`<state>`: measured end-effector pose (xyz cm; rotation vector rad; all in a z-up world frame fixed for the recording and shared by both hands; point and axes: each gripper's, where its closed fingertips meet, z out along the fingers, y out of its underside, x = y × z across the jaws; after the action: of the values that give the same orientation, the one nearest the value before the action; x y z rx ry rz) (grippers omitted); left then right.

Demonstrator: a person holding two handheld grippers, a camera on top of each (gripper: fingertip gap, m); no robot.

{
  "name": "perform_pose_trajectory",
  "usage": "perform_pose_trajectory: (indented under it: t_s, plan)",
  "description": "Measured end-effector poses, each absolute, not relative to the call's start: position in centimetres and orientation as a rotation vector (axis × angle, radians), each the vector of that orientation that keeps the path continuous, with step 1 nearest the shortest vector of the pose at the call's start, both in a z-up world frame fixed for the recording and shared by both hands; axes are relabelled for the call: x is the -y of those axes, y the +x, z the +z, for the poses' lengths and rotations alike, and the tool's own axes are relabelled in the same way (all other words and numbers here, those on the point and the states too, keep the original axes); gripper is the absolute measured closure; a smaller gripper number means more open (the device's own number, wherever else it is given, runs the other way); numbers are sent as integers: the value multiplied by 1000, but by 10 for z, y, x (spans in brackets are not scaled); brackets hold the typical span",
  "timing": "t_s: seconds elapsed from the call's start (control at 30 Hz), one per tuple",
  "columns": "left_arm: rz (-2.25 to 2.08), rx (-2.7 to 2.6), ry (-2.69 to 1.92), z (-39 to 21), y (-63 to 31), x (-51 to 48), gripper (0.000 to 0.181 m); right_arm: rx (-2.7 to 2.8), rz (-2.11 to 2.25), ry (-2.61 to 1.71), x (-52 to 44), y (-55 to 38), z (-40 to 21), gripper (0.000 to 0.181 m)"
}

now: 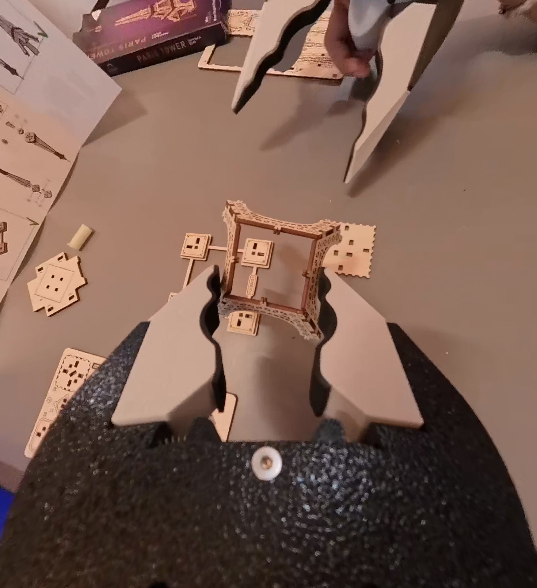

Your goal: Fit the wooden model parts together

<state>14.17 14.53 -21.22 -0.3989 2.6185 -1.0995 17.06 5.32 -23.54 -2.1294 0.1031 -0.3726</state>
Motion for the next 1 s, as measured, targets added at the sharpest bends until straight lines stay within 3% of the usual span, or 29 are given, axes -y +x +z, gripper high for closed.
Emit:
perform_pose_trajectory:
  t_s: [1.0]
  plan:
    - [-983,-2733,-456,-233,136,-161,122,-127,-319,-2246,-43,171,-259,83]
